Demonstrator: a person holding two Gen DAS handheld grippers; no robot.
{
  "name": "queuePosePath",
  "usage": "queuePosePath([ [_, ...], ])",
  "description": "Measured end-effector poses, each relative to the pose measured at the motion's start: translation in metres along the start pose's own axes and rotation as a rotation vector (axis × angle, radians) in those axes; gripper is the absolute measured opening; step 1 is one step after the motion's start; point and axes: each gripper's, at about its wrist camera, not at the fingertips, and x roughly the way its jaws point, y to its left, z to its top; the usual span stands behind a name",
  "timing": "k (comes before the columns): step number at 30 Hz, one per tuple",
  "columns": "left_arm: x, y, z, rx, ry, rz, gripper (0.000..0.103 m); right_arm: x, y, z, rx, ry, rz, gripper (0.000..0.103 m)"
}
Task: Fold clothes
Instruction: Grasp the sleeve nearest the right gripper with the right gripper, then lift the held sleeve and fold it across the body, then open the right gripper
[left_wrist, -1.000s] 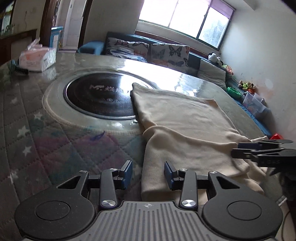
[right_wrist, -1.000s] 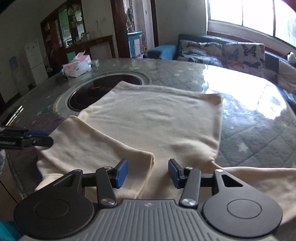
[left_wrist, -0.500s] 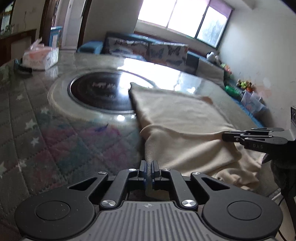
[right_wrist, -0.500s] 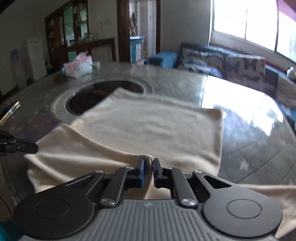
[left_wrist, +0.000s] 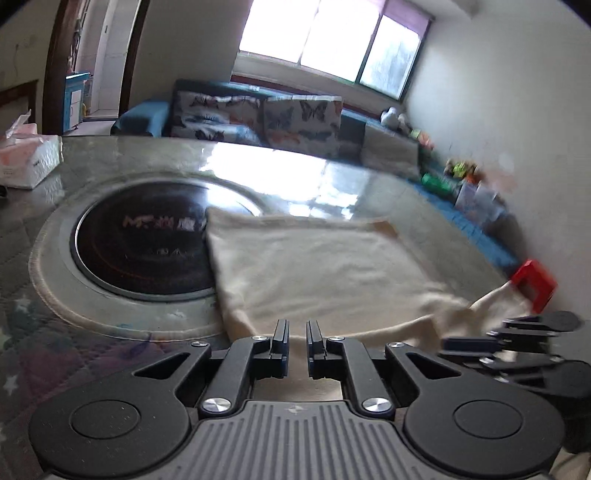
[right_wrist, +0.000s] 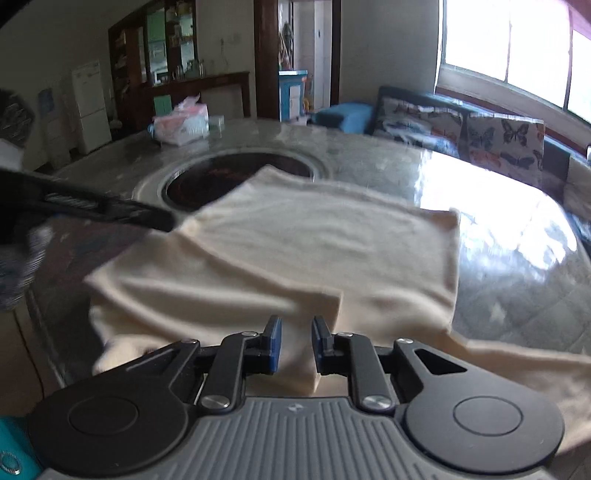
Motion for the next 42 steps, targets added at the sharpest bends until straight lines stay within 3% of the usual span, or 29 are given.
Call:
queuePosePath([
  [8,-0.002,-0.001,-0.004,0.000,0.010,-0.006,0.013,-0.026,-0.020,-0.013,0.085,-0.052,-0.044,0.022],
  [12,-0.005,-0.016,-0.002,0.024,0.009,-0.035,0.016,-0.047,-0.059,-0.023,0.178,-0.077,-0.186,0.028],
  [14,-0.007,-0.025,-0.001,0.037,0.005,-0.051,0.033,-0.054,-0.083,-0.032,0.233,-0.072,-0.277,0.029],
  [18,-0.008,-0.043,-0.002,0.071,0.001,-0.083,0.038,-0.067,-0.134,-0.051,0.358,-0.068,-0.458,0.033],
  [20,-0.006,-0.050,-0.003,0.082,0.007,-0.088,0.047,-0.071,-0.158,-0.060,0.424,-0.070,-0.514,0.034],
  [24,0.000,-0.061,-0.006,0.097,0.026,-0.090,0.053,-0.072,-0.195,-0.077,0.526,-0.070,-0.590,0.034],
  [34,0.010,-0.077,-0.009,0.126,0.054,-0.075,0.060,-0.066,-0.217,-0.094,0.614,-0.089,-0.614,0.035],
  [38,0.015,-0.085,-0.009,0.140,0.060,-0.067,0.064,-0.067,-0.215,-0.093,0.603,-0.097,-0.601,0.011],
  [42,0.021,-0.095,-0.007,0.161,0.058,-0.069,0.067,-0.081,-0.208,-0.091,0.609,-0.155,-0.569,0.009],
])
